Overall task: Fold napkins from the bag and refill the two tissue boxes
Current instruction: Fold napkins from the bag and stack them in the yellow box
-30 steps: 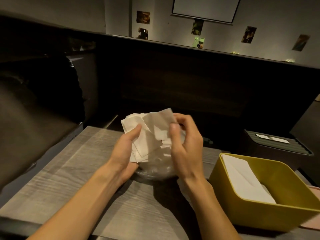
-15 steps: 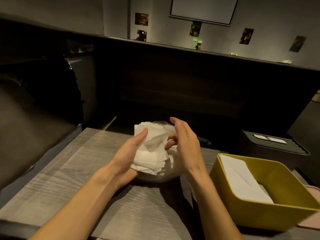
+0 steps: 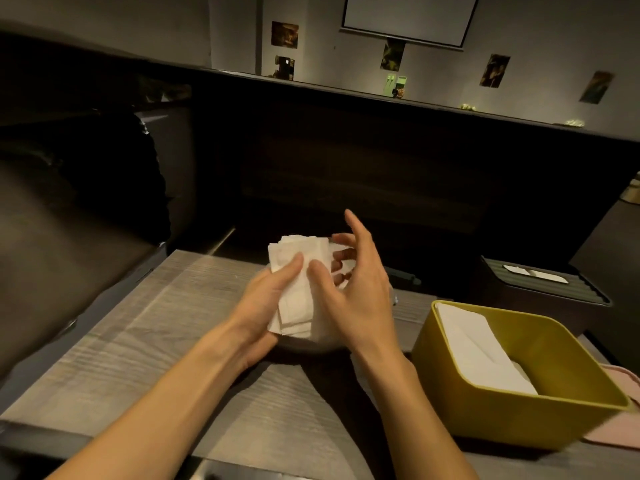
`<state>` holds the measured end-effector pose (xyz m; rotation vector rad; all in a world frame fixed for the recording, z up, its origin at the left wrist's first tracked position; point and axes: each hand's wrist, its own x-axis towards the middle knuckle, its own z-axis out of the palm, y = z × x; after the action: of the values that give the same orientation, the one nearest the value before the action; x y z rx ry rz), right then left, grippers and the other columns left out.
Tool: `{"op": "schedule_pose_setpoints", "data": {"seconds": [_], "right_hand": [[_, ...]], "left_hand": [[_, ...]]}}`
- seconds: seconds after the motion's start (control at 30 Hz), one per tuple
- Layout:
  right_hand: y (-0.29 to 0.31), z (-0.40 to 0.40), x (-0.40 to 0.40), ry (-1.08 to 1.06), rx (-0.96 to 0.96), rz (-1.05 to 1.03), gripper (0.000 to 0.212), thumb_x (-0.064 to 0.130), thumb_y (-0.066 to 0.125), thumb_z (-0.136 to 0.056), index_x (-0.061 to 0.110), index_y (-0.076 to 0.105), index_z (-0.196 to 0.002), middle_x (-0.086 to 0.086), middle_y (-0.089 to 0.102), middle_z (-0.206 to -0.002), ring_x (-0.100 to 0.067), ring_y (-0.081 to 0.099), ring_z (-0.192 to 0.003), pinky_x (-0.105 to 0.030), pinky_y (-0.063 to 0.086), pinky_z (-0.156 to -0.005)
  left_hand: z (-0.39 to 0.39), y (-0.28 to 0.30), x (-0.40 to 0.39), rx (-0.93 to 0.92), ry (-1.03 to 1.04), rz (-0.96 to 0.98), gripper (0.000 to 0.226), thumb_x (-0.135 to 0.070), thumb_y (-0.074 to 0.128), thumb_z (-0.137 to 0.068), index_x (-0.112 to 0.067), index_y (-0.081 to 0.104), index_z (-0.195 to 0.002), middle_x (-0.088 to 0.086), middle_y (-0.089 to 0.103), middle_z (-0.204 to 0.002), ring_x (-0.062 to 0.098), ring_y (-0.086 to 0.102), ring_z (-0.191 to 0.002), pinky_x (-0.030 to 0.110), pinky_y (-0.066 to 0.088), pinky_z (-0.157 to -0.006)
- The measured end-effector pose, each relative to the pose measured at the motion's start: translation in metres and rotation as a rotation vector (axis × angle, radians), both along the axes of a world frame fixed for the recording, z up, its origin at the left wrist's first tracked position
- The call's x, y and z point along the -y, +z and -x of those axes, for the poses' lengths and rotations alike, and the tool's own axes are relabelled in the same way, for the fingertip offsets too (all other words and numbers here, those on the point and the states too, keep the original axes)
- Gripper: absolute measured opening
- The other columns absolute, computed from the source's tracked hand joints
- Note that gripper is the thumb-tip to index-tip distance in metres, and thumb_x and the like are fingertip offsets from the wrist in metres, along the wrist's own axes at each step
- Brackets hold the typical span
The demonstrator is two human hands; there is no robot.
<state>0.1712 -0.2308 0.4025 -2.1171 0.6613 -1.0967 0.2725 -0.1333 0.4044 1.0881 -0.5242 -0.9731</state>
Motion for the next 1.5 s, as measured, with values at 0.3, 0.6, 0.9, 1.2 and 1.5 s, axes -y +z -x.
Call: {"op": "schedule_pose_setpoints", "data": {"seconds": [0.3,0.6,0.9,1.2,1.5], "right_hand": [[0.008,0.047,-0.037,0.317,0.042,-0.484,0.046,0.029,0.076,-0.093,0.031,0.057,-0.135,0.010,0.068,-0.124,-0.003,0.070,-0.108,-0.025,0.061,-0.080],[-0.025,0.104,-0.050,0.123,-0.018,-0.303,0.027,0.010,0.068,-0.096,0.027,0.063,-0.117,0.010,0.071,-0.107,0.001,0.068,-0.097,-0.024,0.059,-0.079],[-0.036,0.103,-0.056,0.088,-0.062,-0.406,0.068,0.009,0.055,-0.100,0.040,0.021,-0.150,0.008,0.054,-0.138,-0.007,0.053,-0.127,-0.032,0.050,-0.108],[-0.036,0.102,-0.062,0.217,-0.275,-0.242,0.092,0.014,0.066,-0.088,0.047,0.011,-0.153,0.008,0.033,-0.155,-0.009,0.045,-0.135,-0.039,0.042,-0.113],[-0.037,0.099,-0.059,0.138,-0.186,-0.269,0.083,0.014,0.065,-0.090,0.054,0.018,-0.146,0.003,0.034,-0.156,-0.021,0.039,-0.142,-0.049,0.040,-0.119]], "left_hand": [[0.030,0.013,-0.028,-0.191,0.046,0.209,0.042,-0.035,0.060,-0.095,-0.017,0.061,-0.133,0.014,0.074,-0.122,0.032,0.071,-0.114,0.057,0.053,-0.100],[0.041,-0.032,-0.062,0.600,0.131,-0.128,0.077,-0.002,0.073,-0.090,-0.039,0.038,-0.148,-0.001,0.057,-0.140,0.016,0.061,-0.125,0.032,0.057,-0.098],[0.065,-0.036,-0.059,0.788,0.034,-0.193,0.098,0.012,0.043,-0.097,-0.038,-0.015,-0.159,0.005,0.028,-0.162,0.024,0.041,-0.142,0.036,0.036,-0.117],[0.068,-0.045,-0.058,1.072,-0.008,-0.152,0.099,-0.001,0.055,-0.096,-0.041,-0.014,-0.154,0.006,0.024,-0.162,0.023,0.036,-0.145,0.044,0.035,-0.120],[0.058,-0.047,-0.054,1.026,0.046,-0.155,0.098,0.012,0.055,-0.088,-0.027,0.003,-0.161,-0.003,0.040,-0.136,0.001,0.052,-0.081,0.015,0.041,-0.072]]}}
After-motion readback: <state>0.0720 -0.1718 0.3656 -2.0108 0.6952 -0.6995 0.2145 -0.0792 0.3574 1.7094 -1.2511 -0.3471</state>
